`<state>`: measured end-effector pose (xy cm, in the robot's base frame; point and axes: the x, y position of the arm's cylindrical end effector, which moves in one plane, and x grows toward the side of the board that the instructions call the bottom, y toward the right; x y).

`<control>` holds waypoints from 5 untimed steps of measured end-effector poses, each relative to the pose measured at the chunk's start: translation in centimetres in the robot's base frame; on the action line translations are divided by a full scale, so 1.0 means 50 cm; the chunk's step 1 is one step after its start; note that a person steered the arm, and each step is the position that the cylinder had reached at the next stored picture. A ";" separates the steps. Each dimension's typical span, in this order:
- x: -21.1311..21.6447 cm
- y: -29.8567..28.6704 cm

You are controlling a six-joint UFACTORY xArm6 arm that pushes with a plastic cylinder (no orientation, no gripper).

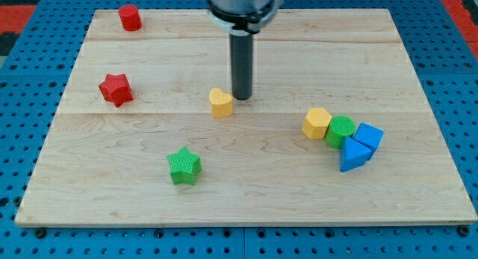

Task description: Move the yellow heart closer to the group of blocks

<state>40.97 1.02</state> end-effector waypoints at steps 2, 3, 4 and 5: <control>-0.041 -0.164; -0.004 -0.204; 0.049 -0.037; 0.010 0.007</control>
<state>41.49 1.39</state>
